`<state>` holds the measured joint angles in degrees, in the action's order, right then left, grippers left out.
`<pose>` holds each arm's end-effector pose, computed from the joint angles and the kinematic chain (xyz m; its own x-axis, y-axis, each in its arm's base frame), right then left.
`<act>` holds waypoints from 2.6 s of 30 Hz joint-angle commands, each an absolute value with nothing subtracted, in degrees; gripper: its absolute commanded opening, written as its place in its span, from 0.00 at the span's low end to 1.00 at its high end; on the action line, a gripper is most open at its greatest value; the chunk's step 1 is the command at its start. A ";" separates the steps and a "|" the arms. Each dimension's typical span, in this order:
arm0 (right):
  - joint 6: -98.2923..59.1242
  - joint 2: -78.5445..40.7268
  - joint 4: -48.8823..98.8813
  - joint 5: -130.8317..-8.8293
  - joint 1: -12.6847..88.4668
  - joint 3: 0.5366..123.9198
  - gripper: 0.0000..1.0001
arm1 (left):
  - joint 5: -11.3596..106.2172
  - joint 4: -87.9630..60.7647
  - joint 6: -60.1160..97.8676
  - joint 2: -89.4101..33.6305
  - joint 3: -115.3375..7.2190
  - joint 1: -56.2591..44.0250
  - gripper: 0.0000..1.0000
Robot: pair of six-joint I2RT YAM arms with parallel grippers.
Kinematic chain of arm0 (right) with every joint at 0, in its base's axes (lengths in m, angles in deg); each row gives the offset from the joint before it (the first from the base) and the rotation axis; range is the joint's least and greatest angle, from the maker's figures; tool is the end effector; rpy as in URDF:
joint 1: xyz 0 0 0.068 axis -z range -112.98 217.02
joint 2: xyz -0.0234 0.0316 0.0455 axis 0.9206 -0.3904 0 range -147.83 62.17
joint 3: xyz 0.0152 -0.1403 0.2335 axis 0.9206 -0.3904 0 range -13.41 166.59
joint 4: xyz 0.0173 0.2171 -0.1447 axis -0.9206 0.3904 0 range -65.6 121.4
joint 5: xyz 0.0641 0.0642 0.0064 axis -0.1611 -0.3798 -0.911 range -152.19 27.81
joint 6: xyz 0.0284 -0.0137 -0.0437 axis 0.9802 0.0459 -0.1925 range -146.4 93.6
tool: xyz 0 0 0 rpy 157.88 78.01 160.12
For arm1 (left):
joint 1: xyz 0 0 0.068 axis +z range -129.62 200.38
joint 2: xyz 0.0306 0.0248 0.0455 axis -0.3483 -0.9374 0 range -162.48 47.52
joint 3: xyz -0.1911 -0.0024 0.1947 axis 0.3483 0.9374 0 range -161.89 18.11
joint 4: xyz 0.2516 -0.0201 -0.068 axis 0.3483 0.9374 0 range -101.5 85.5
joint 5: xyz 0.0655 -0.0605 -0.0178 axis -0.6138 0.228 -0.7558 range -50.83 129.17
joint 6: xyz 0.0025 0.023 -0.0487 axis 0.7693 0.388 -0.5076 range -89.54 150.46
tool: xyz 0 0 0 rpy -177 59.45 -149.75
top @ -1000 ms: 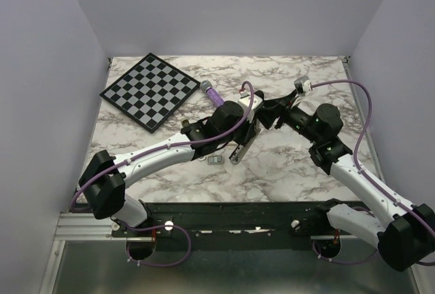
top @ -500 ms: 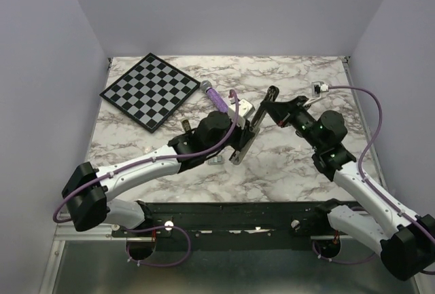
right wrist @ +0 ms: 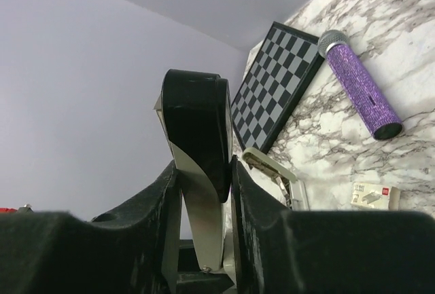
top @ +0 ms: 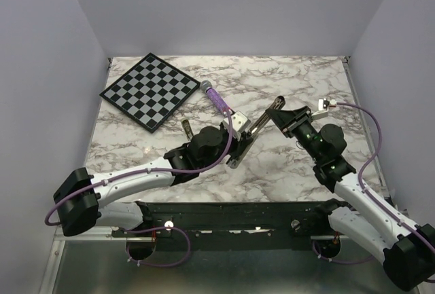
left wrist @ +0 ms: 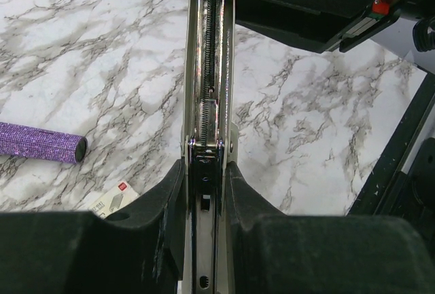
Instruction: Load the staples into the stapler
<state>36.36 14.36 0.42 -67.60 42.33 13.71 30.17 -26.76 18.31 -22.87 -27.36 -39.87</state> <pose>0.1824 0.0876 0.2851 -0.4219 0.7803 -0.4617 -0.2758 0.3747 0.8852 0.1469 -0.2460 0.2951 -0.2457 0.0110 -0.9693 0.7460 0.6407 -0.1818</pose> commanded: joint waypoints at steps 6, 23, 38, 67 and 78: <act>32.93 12.78 0.76 -64.47 42.76 13.84 0.50 | 27.65 -19.59 13.77 -31.14 -39.71 -39.56 0.00; 23.09 18.92 12.09 -49.99 44.69 9.72 0.89 | 22.82 0.19 4.80 -49.24 -58.78 -39.47 0.00; 16.32 39.23 24.13 -38.02 44.78 0.13 0.90 | 17.30 8.26 0.93 -66.56 -75.48 -39.21 0.00; 13.07 43.28 27.66 -40.48 44.78 -0.49 0.90 | 17.02 12.94 0.22 -81.94 -86.39 -36.13 0.00; 10.61 43.10 28.01 -41.09 44.78 0.39 0.90 | 17.55 13.73 -1.18 -82.65 -86.31 -35.78 0.30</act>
